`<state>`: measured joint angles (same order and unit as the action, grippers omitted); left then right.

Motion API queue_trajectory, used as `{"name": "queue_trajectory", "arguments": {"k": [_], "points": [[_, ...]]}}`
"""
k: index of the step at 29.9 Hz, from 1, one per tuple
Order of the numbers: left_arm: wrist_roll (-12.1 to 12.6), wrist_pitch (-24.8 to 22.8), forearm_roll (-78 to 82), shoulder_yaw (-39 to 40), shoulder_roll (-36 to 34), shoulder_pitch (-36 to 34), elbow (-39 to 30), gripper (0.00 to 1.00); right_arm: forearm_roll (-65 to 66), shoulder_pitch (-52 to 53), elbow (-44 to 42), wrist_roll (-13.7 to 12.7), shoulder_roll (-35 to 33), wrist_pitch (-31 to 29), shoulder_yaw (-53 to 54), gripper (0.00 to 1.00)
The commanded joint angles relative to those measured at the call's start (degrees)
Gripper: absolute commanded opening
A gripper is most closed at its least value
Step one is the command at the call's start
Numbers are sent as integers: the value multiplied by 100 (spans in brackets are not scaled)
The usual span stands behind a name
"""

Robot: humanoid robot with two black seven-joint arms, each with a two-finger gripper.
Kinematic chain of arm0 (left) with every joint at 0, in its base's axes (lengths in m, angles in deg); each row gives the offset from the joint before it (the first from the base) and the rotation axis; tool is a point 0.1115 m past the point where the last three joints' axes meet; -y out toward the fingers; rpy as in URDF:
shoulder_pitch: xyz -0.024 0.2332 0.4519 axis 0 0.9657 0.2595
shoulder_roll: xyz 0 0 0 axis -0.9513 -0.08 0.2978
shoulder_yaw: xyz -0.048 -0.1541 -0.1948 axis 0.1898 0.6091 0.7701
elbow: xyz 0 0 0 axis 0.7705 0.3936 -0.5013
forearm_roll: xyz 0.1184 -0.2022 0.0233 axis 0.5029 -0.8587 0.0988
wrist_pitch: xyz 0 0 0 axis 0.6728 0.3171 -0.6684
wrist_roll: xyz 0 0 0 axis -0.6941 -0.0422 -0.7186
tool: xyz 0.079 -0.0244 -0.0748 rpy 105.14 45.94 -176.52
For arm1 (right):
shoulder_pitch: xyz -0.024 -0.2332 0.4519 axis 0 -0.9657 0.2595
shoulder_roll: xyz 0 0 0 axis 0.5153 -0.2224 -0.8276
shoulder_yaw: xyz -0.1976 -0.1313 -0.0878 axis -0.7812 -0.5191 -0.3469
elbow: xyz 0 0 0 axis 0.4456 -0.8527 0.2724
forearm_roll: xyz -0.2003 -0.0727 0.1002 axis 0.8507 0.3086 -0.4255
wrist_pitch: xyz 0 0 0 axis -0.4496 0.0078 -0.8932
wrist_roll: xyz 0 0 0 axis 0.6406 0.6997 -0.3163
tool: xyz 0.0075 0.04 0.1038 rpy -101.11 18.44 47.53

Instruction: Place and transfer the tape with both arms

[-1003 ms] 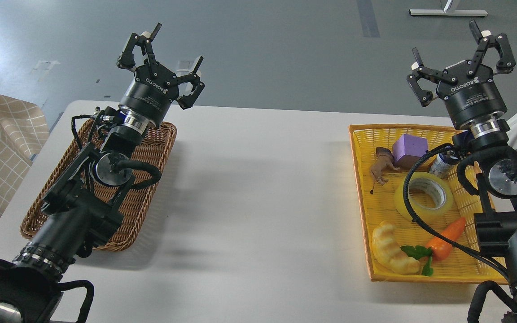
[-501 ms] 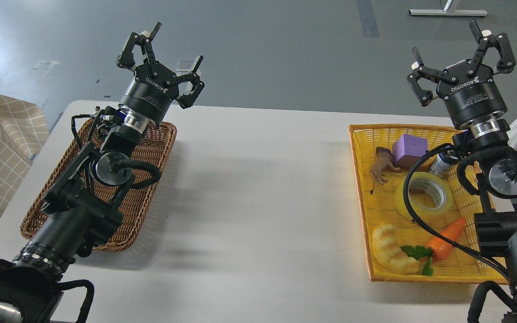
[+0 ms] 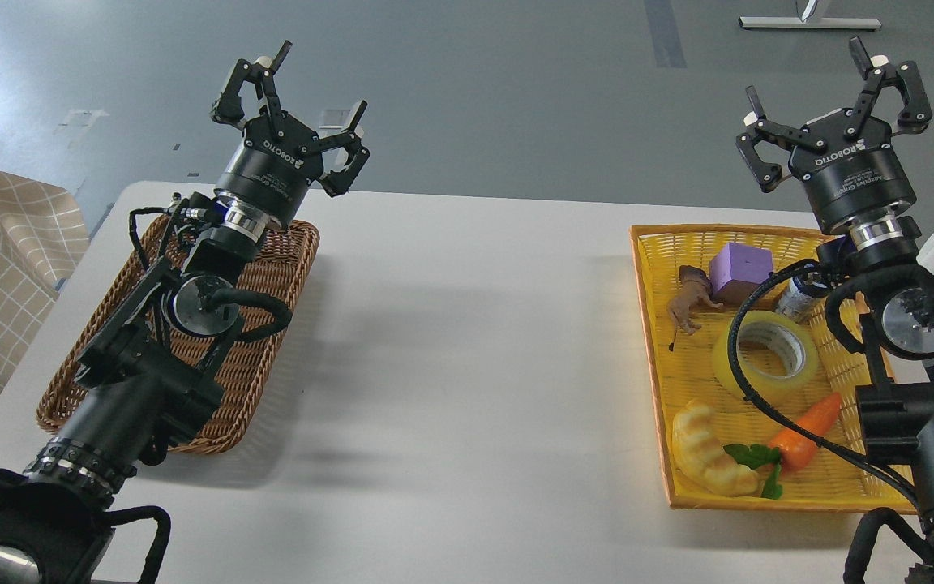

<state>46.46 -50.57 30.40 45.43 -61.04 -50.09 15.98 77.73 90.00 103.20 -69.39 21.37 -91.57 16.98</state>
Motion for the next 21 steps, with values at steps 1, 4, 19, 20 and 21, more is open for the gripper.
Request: {"name": "queue_trajectory", "arguments": {"k": [1,4,19,20,21], "points": [[0,0,0,4,7,5,0,98,0,0,-1,0,19,0,-1,99],[0,0,0,4,7,-4,0,98,0,0,8,0,19,0,-1,99],[-18,0,-79,-5,25,-4,-8,98,0,9,26,-9,19,0,-9,99],[-9,0,-79,-5,25,-4,-8,98,0,0,34,-9,19,0,-9,99],[-9,0,-79,-5,25,-4,-8,98,-8,0,35,-9,19,0,-9,99]]}}
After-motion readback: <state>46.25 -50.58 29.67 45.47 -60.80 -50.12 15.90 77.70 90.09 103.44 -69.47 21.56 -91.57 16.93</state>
